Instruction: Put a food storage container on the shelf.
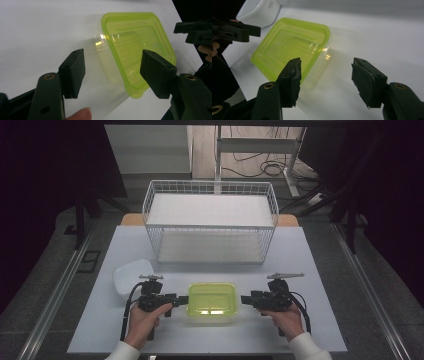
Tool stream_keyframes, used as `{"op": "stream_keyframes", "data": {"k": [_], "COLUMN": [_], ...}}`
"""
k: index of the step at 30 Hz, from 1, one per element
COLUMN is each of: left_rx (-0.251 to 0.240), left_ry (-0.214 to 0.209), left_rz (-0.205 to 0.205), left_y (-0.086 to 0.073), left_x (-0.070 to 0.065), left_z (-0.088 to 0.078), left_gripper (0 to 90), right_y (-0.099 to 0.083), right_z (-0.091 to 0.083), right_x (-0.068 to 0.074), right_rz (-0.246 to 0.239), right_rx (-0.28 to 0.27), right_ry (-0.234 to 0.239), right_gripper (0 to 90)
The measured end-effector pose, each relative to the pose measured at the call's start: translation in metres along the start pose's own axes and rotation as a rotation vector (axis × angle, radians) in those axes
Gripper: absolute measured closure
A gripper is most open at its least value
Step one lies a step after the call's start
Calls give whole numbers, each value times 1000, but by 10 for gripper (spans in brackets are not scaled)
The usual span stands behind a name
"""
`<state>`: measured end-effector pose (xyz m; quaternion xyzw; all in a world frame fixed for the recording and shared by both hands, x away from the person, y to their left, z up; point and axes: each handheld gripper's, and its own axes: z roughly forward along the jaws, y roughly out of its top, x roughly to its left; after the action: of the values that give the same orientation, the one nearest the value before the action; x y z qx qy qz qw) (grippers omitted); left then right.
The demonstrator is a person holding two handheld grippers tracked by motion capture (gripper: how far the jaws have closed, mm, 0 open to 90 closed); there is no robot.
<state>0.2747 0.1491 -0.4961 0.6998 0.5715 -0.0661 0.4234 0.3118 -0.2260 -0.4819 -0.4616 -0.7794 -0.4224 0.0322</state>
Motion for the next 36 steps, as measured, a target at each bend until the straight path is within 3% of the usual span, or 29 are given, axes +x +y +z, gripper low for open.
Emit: {"op": "stream_keyframes", "data": {"k": [7, 12, 20, 25, 30, 36], "left_rx": [22, 37, 64, 90, 63, 29], "left_ry": [-76, -102, -140, -157, -155, -171], "left_rz": [-64, -82, -84, -100, -95, -70], "left_y": [6, 8, 8, 6, 5, 5], "left_x": [6, 12, 14, 11, 7, 2], "left_z": [15, 18, 26, 34, 30, 22], "left_gripper": [457, 496, 581, 716, 761, 786], "right_y": [3, 4, 2, -1, -1, 1], "right_z": [18, 25, 35, 38, 33, 25], "right_x": [2, -1, -6, -8, -9, -5], "right_rz": [39, 78, 131, 167, 213, 186], "right_rx": [29, 37, 49, 52, 42, 20], "right_ry": [26, 47, 82, 120, 137, 143], "right_gripper": [461, 505, 570, 699, 752, 789]}}
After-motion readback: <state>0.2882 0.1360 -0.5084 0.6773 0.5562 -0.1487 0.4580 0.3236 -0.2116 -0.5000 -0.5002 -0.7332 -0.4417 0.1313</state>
